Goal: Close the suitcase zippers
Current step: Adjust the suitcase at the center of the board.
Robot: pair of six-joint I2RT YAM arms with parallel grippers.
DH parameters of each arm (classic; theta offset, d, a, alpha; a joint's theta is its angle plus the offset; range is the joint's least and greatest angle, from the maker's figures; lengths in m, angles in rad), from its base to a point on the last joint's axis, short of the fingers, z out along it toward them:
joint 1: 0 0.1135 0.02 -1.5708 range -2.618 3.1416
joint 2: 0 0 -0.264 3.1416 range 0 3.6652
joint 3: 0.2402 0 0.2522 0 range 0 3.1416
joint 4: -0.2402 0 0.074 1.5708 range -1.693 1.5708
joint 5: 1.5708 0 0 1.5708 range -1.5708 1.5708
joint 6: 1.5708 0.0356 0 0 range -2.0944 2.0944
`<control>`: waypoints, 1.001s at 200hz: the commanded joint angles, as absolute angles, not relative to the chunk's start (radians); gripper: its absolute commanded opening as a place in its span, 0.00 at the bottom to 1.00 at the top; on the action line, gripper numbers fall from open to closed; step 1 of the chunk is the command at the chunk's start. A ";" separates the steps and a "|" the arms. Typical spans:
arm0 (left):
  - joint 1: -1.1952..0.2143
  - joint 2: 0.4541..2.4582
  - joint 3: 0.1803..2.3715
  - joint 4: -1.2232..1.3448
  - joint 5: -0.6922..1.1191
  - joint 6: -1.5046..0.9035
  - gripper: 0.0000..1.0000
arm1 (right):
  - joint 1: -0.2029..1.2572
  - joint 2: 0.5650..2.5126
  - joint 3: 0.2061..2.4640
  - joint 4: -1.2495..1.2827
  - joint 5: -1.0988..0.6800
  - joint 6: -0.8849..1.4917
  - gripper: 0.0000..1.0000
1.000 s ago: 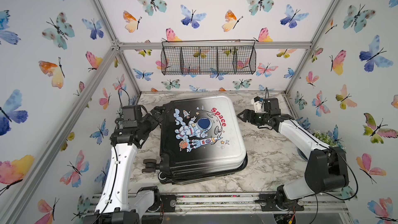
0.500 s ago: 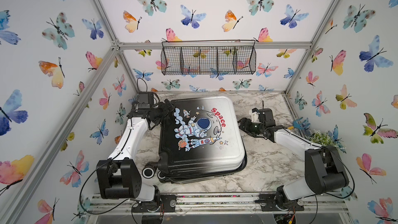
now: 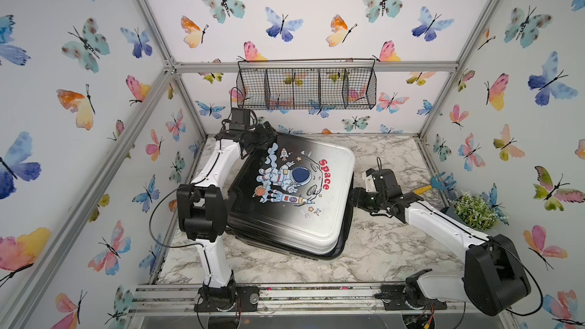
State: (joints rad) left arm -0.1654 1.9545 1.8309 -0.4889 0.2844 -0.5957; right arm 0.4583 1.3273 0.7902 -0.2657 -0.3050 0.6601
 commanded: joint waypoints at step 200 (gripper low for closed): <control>-0.285 1.594 1.821 -0.798 -0.135 -0.437 0.98 | 0.528 1.158 1.066 -0.762 0.138 0.271 0.81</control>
State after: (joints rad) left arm -0.3000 1.7546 1.8576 -0.6666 0.0708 -0.4660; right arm 0.5419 1.1500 1.0069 -0.7280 0.0406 0.3309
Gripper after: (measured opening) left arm 0.984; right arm 0.806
